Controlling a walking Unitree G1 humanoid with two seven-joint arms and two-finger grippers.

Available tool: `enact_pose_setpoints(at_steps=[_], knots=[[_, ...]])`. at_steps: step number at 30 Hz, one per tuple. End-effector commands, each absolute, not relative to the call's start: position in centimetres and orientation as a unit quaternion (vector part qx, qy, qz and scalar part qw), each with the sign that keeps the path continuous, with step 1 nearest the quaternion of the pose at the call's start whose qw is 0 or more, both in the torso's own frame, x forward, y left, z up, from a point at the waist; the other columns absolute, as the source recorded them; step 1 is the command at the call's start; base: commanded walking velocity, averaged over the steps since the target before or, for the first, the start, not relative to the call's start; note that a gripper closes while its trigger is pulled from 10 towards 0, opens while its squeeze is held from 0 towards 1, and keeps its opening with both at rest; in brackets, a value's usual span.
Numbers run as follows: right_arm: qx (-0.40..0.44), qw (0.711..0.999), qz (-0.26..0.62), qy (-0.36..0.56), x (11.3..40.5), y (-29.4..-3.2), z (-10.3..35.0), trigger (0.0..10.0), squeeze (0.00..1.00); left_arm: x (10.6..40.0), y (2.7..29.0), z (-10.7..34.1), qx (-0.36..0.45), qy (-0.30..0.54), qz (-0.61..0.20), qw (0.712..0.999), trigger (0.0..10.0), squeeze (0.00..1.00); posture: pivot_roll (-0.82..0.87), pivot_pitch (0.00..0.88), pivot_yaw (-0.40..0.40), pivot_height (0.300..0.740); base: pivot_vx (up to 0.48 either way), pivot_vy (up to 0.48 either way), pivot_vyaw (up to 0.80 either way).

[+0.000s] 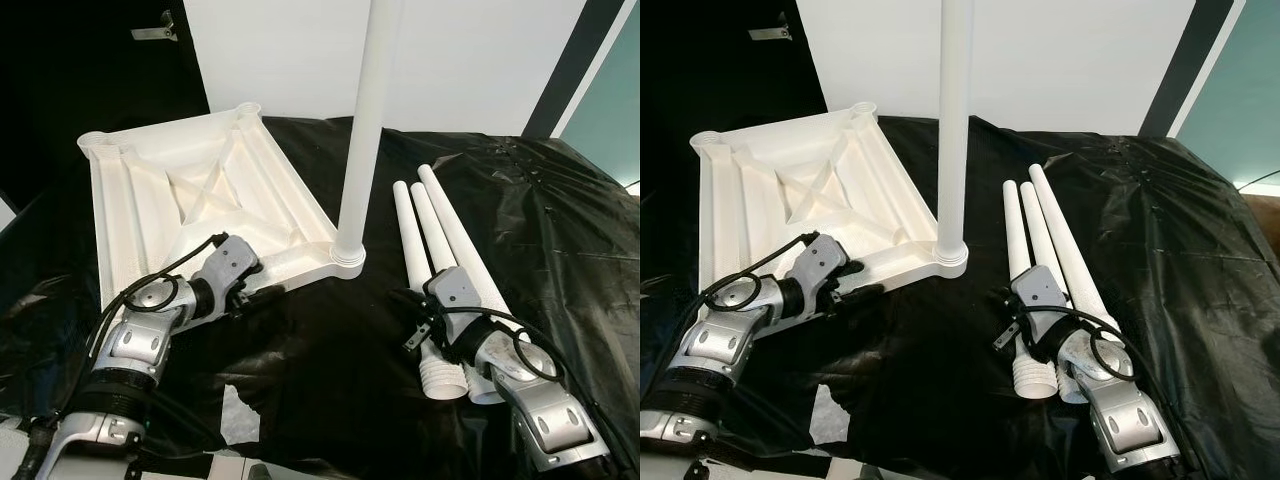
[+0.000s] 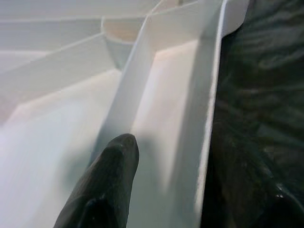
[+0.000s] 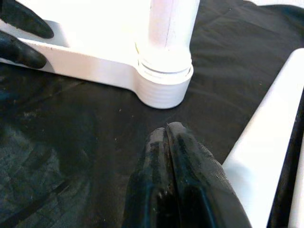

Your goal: Building children table

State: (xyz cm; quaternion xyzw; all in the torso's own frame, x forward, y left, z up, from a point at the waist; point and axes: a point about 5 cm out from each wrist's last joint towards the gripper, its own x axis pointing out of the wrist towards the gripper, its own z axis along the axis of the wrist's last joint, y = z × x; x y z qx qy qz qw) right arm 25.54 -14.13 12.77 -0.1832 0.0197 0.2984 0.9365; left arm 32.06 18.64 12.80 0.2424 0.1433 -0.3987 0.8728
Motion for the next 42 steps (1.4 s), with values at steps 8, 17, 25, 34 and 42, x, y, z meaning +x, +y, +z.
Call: enact_pose_setpoints(at_steps=[8, 17, 25, 34, 42], knots=[[-0.183, 0.935, 0.303, 0.018, 25.6, -13.7, 13.2, 10.0, 0.0, 31.3, 21.7, 10.6, 0.27, 0.233, -0.35, 0.866, 10.0, 0.0, 0.03, 0.0, -0.034, 0.74, 0.0, 0.0, 0.0], [-0.186, 0.937, 0.297, 0.011, 25.9, -13.8, 14.0, 10.0, 0.0, 29.2, 17.9, 9.7, 0.23, 0.232, -0.48, 0.814, 0.0, 0.0, 0.01, 0.0, -0.031, 0.74, 0.0, 0.0, 0.0], [-0.187, 0.936, 0.297, 0.008, 25.8, -13.5, 14.2, 10.0, 0.0, 31.5, 9.4, 10.7, 0.14, 0.15, -0.476, 0.855, 0.0, 0.0, -0.01, 0.0, -0.022, 0.74, 0.0, 0.0, 0.0], [-0.188, 0.938, 0.291, -0.004, 25.8, -13.4, 15.0, 10.0, 0.0, 31.8, 4.7, 10.4, 0.125, 0.137, -0.462, 0.867, 0.0, 0.0, -0.04, 0.0, -0.01, 0.74, 0.0, 0.0, 0.0], [-0.186, 0.939, 0.288, -0.001, 25.6, -13.3, 14.8, 10.0, 0.0, 31.3, 4.8, 13.1, 0.044, 0.06, -0.498, 0.864, 10.0, 0.0, -0.04, 0.0, -0.008, 0.74, 0.0, 0.0, 0.0]])
